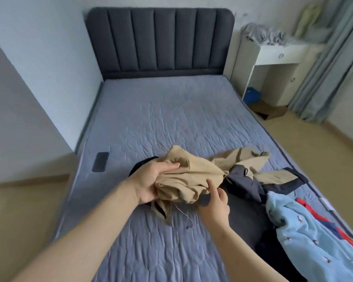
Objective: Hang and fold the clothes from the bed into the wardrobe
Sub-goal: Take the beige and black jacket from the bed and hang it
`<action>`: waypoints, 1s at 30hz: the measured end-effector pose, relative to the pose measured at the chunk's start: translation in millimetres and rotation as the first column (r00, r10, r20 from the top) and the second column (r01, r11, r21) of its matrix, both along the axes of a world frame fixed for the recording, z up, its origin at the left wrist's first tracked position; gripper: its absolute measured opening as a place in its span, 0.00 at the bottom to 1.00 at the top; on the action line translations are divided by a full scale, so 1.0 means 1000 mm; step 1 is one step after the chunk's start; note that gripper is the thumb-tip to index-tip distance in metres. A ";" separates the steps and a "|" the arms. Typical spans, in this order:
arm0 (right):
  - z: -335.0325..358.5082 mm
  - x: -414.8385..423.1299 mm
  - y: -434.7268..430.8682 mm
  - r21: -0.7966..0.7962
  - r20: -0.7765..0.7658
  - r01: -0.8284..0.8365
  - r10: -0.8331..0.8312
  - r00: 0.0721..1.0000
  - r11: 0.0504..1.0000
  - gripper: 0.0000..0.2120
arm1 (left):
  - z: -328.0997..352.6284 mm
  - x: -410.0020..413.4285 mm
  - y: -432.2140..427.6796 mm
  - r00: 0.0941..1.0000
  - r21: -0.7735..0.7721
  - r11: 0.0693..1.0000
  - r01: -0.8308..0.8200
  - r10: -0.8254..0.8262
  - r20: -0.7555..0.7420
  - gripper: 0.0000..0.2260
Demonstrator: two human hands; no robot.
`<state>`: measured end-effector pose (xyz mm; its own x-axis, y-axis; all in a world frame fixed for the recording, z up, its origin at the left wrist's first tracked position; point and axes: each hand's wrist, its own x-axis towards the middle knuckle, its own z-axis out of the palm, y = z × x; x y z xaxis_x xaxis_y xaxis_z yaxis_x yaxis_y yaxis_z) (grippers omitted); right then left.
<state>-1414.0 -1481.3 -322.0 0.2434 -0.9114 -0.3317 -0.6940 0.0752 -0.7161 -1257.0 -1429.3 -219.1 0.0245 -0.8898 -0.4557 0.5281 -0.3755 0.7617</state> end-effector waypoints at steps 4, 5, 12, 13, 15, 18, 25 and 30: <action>0.051 0.033 0.036 -0.024 0.065 0.077 -0.076 0.995 0.997 0.33 | 0.064 0.037 0.050 0.998 -0.164 0.986 0.003 0.007 0.057 0.09; 0.063 0.043 0.045 -0.048 0.085 0.094 -0.090 0.992 0.994 0.36 | 0.077 0.045 0.064 0.998 -0.190 0.982 -0.005 0.018 0.065 0.09; 0.114 0.085 0.066 -0.115 0.047 -0.055 0.061 0.997 0.992 0.13 | 0.138 0.075 0.118 0.995 -0.372 0.923 -0.101 0.101 -0.020 0.11; 0.119 0.089 0.069 -0.113 0.101 -0.063 0.074 0.992 0.992 0.11 | 0.145 0.078 0.121 0.987 -0.392 0.906 -0.157 0.159 -0.028 0.11; 0.130 0.095 0.075 -0.092 0.195 -0.055 0.072 0.978 0.994 0.11 | 0.152 0.086 0.123 0.946 -0.418 0.855 -0.307 0.323 -0.034 0.08; 0.143 0.104 0.084 -0.046 0.326 -0.006 0.021 0.945 0.999 0.12 | 0.149 0.100 0.123 0.847 -0.409 0.778 -0.476 0.531 0.025 0.09; 0.190 0.112 0.081 0.138 0.617 0.048 -0.124 0.777 0.989 0.11 | 0.105 0.092 0.114 0.668 -0.316 0.909 -0.271 0.414 0.618 0.27; 0.242 0.108 0.069 0.267 0.833 -0.002 -0.229 0.504 0.964 0.10 | 0.068 0.078 0.103 0.399 -0.177 0.881 -0.439 0.368 0.840 0.29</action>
<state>-1305.7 -1411.9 -80.4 0.4114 -0.8889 -0.2016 0.2684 0.3295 -0.9052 -1178.5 -1325.9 -151.3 0.7673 -0.6389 -0.0556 -0.2371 -0.3632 0.9011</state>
